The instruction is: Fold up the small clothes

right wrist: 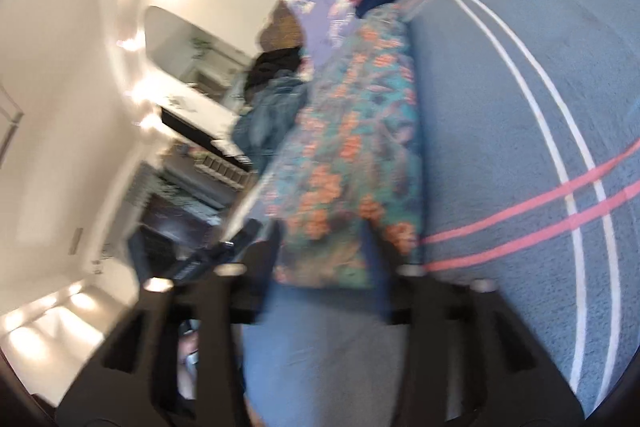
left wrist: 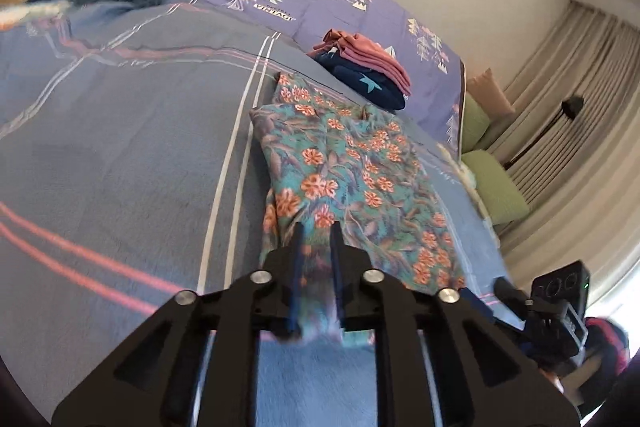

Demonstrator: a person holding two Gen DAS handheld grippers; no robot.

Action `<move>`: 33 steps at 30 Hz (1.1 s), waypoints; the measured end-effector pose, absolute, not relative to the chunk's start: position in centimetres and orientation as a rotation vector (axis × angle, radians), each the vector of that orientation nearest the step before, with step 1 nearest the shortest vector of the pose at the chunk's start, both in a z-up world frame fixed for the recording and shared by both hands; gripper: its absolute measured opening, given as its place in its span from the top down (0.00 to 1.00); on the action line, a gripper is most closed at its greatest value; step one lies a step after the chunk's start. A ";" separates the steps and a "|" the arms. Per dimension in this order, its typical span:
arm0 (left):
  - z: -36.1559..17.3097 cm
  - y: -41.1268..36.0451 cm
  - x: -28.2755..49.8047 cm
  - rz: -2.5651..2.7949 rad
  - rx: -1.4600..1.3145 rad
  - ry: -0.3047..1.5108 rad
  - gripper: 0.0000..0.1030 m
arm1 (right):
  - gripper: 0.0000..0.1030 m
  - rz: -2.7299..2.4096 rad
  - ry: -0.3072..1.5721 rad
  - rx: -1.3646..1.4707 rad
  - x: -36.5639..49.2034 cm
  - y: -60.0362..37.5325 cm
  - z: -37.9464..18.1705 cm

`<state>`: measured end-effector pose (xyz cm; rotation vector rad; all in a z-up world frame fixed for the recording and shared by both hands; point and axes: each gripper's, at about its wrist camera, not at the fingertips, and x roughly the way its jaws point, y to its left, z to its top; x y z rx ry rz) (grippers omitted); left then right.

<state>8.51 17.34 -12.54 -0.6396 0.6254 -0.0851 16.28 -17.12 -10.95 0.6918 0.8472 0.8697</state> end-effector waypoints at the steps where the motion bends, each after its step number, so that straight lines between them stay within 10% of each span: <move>1: -12.6 17.8 8.2 -0.091 -0.672 0.628 0.77 | 0.33 0.851 0.837 0.681 16.2 -17.8 -10.4; 5: -12.7 20.7 8.0 -0.124 -0.846 0.629 0.42 | 0.27 0.858 0.889 0.776 17.5 -20.5 -10.3; 33: -14.3 21.2 26.2 -0.478 -0.950 1.049 0.07 | 0.18 0.966 1.318 0.669 33.2 -10.2 -11.7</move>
